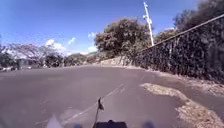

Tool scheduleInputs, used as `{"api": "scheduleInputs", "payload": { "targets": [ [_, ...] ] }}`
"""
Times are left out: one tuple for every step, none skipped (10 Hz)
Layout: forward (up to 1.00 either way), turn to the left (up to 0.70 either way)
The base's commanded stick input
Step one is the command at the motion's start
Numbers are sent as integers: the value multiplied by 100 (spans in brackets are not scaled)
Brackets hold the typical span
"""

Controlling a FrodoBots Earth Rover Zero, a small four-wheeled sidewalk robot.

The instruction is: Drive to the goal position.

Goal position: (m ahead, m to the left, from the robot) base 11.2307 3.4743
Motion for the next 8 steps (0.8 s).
{"api": "scheduleInputs", "payload": {
  "targets": [
    [50, 0],
    [50, 0],
    [50, 0],
    [50, 0],
    [50, 0],
    [50, 0],
    [50, 0],
    [50, 0]
  ]
}}
